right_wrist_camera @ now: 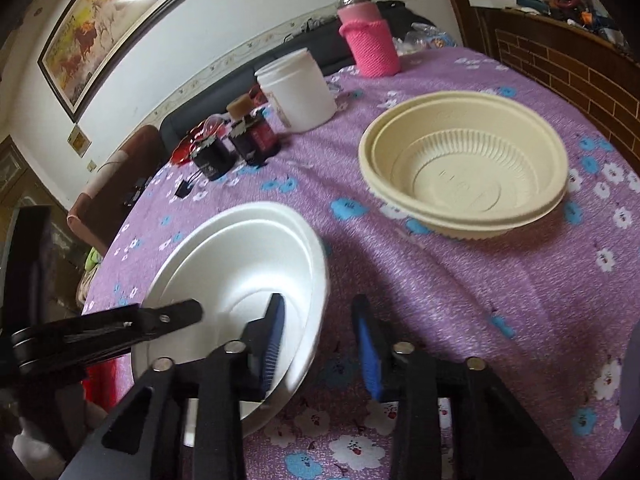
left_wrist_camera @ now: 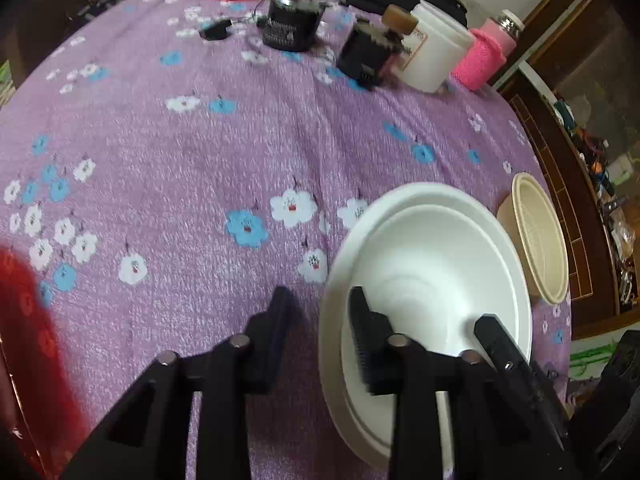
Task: Organize plates and bowls
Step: 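Move both grippers to the second white paper bowl and close on its rim, then lift the white bowl and carry it toward the red plate stack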
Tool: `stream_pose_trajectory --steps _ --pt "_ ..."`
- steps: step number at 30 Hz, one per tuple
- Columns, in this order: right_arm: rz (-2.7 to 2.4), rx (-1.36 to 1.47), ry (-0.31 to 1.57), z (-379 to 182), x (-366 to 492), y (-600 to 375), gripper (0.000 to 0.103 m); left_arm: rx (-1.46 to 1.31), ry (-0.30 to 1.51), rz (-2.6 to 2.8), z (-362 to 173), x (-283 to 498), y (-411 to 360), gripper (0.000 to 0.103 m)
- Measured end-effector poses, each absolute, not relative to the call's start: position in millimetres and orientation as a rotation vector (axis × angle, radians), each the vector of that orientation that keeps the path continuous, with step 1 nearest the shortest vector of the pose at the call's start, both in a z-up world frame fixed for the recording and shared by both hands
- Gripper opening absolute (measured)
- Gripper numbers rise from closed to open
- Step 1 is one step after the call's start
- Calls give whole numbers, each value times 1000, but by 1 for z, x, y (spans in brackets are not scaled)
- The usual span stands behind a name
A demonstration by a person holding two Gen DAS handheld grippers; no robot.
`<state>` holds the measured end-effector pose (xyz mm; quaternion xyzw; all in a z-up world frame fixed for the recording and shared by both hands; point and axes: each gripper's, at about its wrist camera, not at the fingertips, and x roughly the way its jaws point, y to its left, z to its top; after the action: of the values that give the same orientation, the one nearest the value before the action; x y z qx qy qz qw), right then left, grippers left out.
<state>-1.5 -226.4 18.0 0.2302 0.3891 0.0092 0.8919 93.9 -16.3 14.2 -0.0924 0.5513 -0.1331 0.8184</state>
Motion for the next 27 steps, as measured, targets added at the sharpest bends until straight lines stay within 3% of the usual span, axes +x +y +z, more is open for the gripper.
stream_pose_trajectory --steps 3,12,27 --pt "40 483 818 16 -1 -224 22 -206 1202 -325 12 93 -20 13" --pt "182 719 786 13 -6 -242 19 -242 1268 -346 21 85 -13 13" --pt "376 780 744 23 -17 -220 19 -167 1111 -275 55 24 19 13"
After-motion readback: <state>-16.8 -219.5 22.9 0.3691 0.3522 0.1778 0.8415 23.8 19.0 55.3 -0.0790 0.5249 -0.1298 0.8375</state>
